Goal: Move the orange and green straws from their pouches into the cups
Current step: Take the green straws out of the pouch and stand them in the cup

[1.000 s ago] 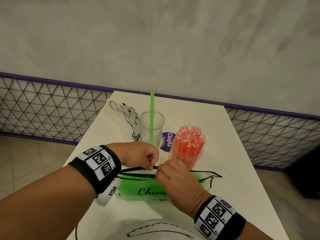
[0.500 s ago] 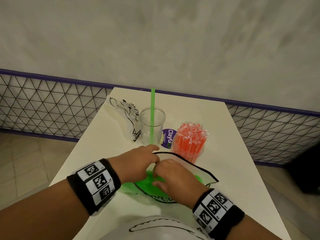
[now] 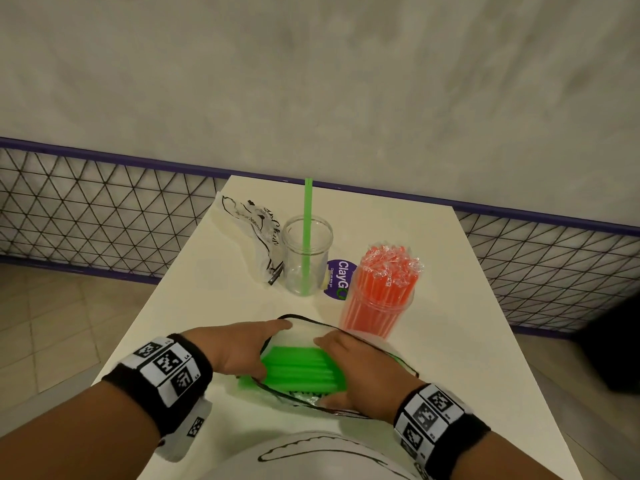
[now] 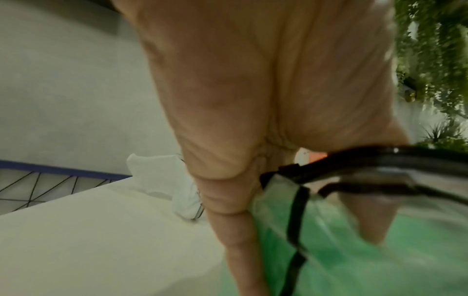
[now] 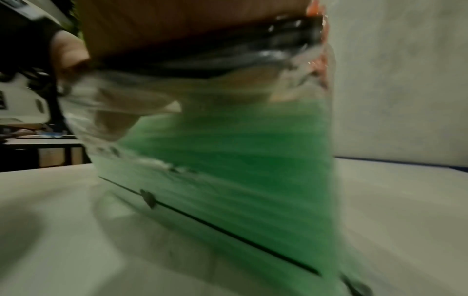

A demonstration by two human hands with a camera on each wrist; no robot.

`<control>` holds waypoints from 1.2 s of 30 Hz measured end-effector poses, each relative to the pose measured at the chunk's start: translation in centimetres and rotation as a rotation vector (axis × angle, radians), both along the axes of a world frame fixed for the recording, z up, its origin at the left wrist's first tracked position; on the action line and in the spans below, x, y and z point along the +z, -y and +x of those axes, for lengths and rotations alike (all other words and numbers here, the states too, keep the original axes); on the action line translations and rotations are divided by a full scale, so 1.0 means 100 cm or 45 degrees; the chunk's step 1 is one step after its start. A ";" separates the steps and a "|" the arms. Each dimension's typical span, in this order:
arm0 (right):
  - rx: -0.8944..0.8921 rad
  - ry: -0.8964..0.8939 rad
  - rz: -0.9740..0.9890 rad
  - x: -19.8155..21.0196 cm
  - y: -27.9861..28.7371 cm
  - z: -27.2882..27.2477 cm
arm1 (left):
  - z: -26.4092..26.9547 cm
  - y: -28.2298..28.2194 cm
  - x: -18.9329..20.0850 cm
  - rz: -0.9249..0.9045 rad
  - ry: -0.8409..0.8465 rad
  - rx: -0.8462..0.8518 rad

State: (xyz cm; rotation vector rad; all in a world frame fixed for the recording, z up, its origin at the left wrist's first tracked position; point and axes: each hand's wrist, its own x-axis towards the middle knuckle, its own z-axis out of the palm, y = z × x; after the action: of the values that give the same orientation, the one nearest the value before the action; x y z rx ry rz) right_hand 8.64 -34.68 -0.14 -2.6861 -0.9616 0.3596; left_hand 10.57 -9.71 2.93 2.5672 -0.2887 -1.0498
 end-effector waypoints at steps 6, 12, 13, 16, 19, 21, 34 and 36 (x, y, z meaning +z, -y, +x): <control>0.205 0.162 -0.109 0.016 -0.044 0.001 | 0.000 0.009 0.005 -0.147 -0.063 0.077; 0.239 0.188 -0.266 0.011 -0.062 -0.004 | 0.001 0.008 0.006 -0.099 -0.087 0.061; 0.217 0.179 -0.270 0.011 -0.061 -0.004 | 0.001 0.007 0.006 -0.091 -0.087 0.069; 0.157 0.147 -0.232 0.013 -0.056 -0.002 | 0.002 0.005 0.006 -0.092 -0.104 0.093; 0.118 0.121 -0.180 0.012 -0.053 -0.002 | 0.004 0.004 0.008 -0.117 -0.154 0.100; 0.102 0.113 -0.166 0.010 -0.051 -0.002 | 0.006 0.003 0.008 -0.153 -0.200 0.116; 0.000 0.013 -0.058 0.014 -0.042 0.006 | 0.010 -0.003 0.004 -0.216 -0.213 0.103; -0.004 -0.051 -0.031 0.012 -0.042 0.008 | 0.010 -0.004 0.003 -0.196 -0.195 0.095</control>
State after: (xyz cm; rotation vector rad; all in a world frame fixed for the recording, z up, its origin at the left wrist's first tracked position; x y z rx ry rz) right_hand 9.49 -30.50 1.04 -2.6909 -0.9472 0.4258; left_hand 11.58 -9.35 3.23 2.3287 -0.2230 -1.1428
